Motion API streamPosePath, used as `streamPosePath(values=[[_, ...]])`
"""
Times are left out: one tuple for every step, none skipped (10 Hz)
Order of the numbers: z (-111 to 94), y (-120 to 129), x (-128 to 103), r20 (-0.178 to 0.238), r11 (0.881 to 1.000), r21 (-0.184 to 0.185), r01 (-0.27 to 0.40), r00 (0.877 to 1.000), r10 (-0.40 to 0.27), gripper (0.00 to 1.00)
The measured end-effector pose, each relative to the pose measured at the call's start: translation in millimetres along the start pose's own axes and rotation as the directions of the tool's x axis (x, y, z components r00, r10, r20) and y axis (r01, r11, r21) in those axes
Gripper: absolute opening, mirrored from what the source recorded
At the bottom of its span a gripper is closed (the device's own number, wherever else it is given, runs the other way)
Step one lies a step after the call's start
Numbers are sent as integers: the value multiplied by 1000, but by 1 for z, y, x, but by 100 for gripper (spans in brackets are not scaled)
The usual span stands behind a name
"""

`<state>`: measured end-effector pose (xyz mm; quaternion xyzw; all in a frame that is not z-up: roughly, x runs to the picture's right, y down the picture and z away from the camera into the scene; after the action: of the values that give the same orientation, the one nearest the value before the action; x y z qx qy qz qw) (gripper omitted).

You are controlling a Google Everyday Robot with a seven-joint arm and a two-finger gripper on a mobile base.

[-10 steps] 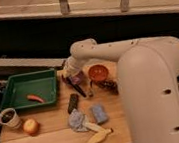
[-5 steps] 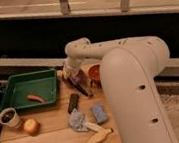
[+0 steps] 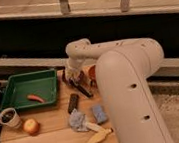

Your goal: Place brush in purple bowl

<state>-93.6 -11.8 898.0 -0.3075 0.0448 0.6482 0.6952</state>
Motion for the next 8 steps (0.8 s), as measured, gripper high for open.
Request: streamPosePath(values=[[-1, -1, -1, 1, 1000, 5, -4, 1000, 4, 62], [-1, -1, -2, 3, 1000, 8, -5, 1000, 5, 62], [-4, -3, -4, 10, 1000, 12, -5, 1000, 5, 62], [-8, -3, -7, 20, 1000, 17, -6, 1000, 6, 62], [-13, -2, -11, 32, 1000, 21, -5, 999, 4, 62], [-20, 1, -16, 51, 1000, 23, 0, 999, -1, 62], [-28, 4, -21, 79, 1000, 22, -4, 997, 3, 62], [-41, 4, -27, 123, 1000, 25, -13, 992, 10, 62]])
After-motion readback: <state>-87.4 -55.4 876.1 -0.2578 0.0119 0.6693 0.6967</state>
